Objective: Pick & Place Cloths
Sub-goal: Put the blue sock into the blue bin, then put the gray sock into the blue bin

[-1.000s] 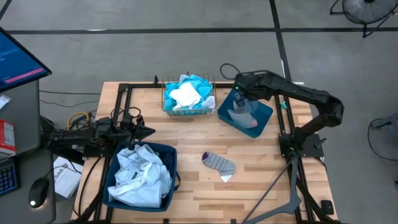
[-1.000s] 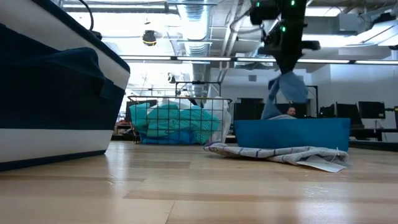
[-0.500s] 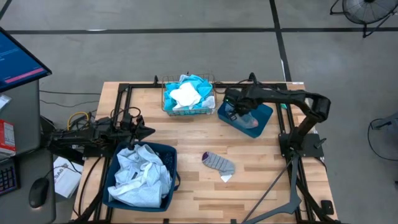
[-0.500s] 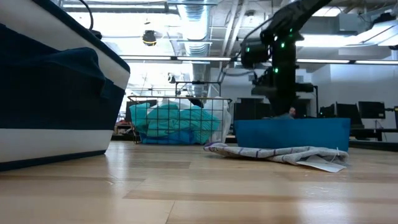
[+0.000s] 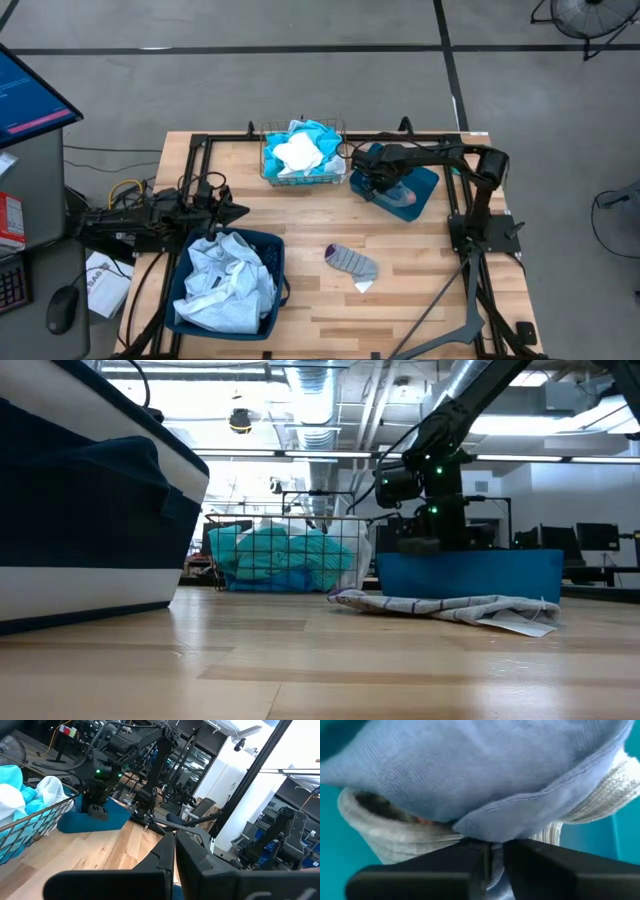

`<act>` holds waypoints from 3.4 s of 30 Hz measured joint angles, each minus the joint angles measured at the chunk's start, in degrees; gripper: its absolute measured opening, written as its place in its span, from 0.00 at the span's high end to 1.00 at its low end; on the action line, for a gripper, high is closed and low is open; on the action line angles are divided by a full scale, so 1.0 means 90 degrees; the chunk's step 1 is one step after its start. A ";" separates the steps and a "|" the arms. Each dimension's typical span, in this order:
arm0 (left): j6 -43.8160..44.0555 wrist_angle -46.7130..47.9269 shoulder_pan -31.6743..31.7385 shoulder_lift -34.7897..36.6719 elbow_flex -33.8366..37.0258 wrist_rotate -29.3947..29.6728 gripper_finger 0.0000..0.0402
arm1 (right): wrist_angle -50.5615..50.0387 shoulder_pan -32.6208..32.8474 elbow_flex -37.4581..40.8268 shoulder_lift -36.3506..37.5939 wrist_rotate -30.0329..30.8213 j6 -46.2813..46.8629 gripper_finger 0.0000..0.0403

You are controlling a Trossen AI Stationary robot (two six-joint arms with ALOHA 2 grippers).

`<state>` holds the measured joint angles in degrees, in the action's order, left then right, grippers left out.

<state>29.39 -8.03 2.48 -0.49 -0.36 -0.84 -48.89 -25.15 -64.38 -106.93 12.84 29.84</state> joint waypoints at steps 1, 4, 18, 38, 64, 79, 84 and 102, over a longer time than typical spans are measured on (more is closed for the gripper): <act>0.0000 -0.0001 0.0000 0.0000 0.0000 0.0000 1.00 | 0.0038 -0.0002 0.0001 0.0024 -0.0025 0.0001 0.88; 0.0000 -0.0007 0.0000 0.0000 0.0000 0.0000 1.00 | 0.0066 -0.0007 0.0034 0.0246 -0.0041 0.0001 0.80; 0.0000 -0.0024 0.0000 0.0000 0.0000 0.0000 1.00 | -0.0016 0.0538 0.0024 0.2957 -0.0457 -0.0114 0.40; 0.0000 -0.0024 0.0000 0.0000 0.0000 0.0000 1.00 | 0.1024 0.4309 0.0019 0.1241 -0.0595 0.1042 0.27; 0.0000 -0.0131 0.0001 -0.0155 0.0000 0.0000 1.00 | 0.1470 0.4319 -0.0036 -0.0418 -0.1133 0.1335 0.68; 0.0000 -0.0213 0.0002 -0.0247 0.0000 -0.0002 1.00 | 0.0344 0.2970 -0.0301 0.1296 -0.0329 0.0756 0.99; 0.0000 -0.0241 0.0002 -0.0351 0.0000 0.0000 1.00 | -0.0109 0.2036 -0.0325 0.2490 -0.0056 0.0328 0.99; 0.0000 -0.0313 0.0000 -0.0542 -0.0002 0.0000 1.00 | -0.1250 -0.0133 0.0419 0.3130 0.0071 -0.0951 1.00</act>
<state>29.39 -10.85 2.48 -5.37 -0.38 -0.84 -60.13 -26.35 -60.61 -78.77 13.48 21.28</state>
